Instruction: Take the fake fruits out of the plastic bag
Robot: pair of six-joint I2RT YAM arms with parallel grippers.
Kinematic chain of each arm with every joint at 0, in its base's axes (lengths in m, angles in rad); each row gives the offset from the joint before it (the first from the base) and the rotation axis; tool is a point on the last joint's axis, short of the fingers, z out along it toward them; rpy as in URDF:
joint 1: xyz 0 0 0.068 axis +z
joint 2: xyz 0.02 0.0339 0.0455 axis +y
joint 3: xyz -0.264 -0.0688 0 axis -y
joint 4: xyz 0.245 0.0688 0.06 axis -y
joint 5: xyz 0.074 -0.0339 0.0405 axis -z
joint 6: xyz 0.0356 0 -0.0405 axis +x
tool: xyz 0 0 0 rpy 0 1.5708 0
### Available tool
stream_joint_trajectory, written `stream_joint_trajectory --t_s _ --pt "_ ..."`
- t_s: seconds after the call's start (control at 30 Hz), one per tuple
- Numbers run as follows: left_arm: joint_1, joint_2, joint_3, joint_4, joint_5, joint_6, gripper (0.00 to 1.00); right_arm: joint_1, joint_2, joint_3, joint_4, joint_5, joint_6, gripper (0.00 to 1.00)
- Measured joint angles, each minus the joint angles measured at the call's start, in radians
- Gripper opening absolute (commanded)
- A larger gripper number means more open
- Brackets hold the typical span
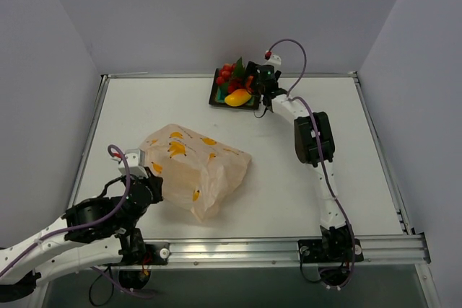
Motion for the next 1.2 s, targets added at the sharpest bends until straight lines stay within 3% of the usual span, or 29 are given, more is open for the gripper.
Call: stream_joint_trajectory --t_s 0.37,0.87,0.93,1.03,1.07,1.17,1.2 --pt "0.0 -0.003 -0.012 0.016 0.011 0.002 0.03 -0.002 -0.026 -0.076 0.024 -0.01 0.034 0.99" --pt "0.0 -0.01 -0.116 0.171 0.095 0.026 0.02 -0.028 -0.292 -0.282 0.081 -0.023 0.042 0.99" --pt "0.0 0.008 -0.139 0.216 0.114 0.033 0.02 -0.033 -0.349 -0.351 0.092 -0.018 0.042 0.95" --pt "0.0 0.066 -0.158 0.293 0.148 0.051 0.02 -0.034 -0.464 -0.488 0.099 -0.01 0.041 0.77" --pt "0.0 0.087 -0.163 0.323 0.162 0.057 0.02 -0.034 -0.508 -0.538 0.105 -0.007 0.042 0.59" --pt "0.0 0.138 -0.187 0.438 0.205 0.076 0.02 -0.034 -0.658 -0.679 0.107 -0.002 0.039 0.38" --pt "0.0 0.156 -0.195 0.478 0.222 0.082 0.02 -0.034 -0.714 -0.721 0.105 -0.001 0.039 0.36"
